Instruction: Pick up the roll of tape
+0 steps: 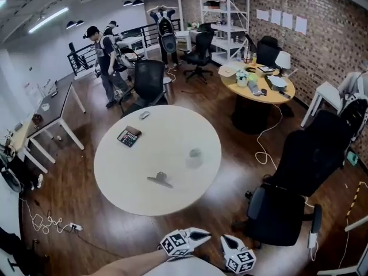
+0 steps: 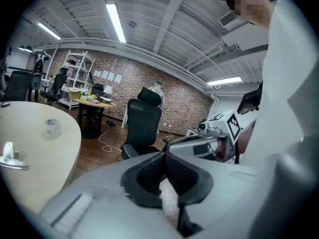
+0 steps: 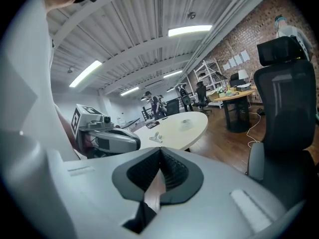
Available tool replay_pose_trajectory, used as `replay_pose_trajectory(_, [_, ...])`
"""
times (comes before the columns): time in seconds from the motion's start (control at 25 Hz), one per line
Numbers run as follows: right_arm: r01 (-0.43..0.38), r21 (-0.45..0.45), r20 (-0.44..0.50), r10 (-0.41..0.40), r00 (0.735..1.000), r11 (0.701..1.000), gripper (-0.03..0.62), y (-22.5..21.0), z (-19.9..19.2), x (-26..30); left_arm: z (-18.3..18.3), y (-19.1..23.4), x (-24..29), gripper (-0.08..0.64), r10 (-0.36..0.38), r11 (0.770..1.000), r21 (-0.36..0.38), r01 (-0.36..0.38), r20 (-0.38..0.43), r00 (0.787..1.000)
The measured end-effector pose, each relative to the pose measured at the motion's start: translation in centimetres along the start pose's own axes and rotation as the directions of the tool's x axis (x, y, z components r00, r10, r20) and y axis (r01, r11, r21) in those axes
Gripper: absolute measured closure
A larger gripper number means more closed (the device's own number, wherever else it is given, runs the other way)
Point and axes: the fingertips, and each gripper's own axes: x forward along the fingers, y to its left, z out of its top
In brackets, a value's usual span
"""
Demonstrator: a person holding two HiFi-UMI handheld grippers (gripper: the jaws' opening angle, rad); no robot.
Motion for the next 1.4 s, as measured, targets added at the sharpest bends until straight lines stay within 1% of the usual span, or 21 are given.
replay_pose_trajectory(0.12, [0.001,0.004,-0.022,-0.001,1.0,1.0,0.584,-1.3,0.2,1.6,0.4,1.6,-0.3,0.554,0.015,1.0,-0.013,-0.014,0.011,1.0])
replay_pose_trajectory(0.32, [-0.009,-0.048,-0.043,0.007,0.999,0.999,0.584,-3.2,2.7,3.9,1.4,4.6,0.7,0.554,0.038,0.999,-0.037,-0.037,0.044,0.998])
replay_pose_trajectory(0.48, [0.012,-0.08,-0.065,-0.017,0.998,0.997,0.584,-5.6,4.4,6.1,4.2,7.6,2.0,0.554,0.0,1.0,-0.006,0.0,0.073,0.997])
replay_pose_trajectory(0.6, [0.016,-0.088,-0.063,-0.022,0.998,0.996,0.584,-5.9,6.5,8.2,6.7,10.0,1.8,0.554,-0.018,1.0,0.016,0.016,0.114,0.993])
replay_pose_trajectory(0.72, [0.007,-0.117,-0.072,-0.016,0.997,0.993,0.584,-5.8,8.3,10.7,8.4,12.5,0.8,0.554,-0.015,1.0,0.027,0.011,0.14,0.99])
replay_pose_trajectory(0.84, [-0.005,-0.152,-0.084,-0.008,0.996,0.988,0.584,-5.4,9.8,13.1,8.9,14.9,-1.1,0.554,0.021,1.0,0.012,-0.023,0.159,0.987])
replay_pose_trajectory(1.04, [-0.041,-0.225,-0.085,0.022,0.996,0.973,0.584,-5.1,11.6,17.3,8.5,18.6,-4.2,0.554,0.096,0.995,-0.012,-0.096,0.177,0.979])
replay_pose_trajectory(1.16, [-0.078,-0.238,-0.089,0.058,0.994,0.968,0.584,-4.7,12.8,19.1,8.7,20.3,-5.4,0.554,0.144,0.99,-0.038,-0.139,0.184,0.972])
replay_pose_trajectory(1.4, [-0.136,-0.235,-0.132,0.107,0.985,0.962,0.584,-4.9,13.4,21.5,8.3,22.9,-6.4,0.554,0.227,0.973,-0.086,-0.215,0.178,0.958])
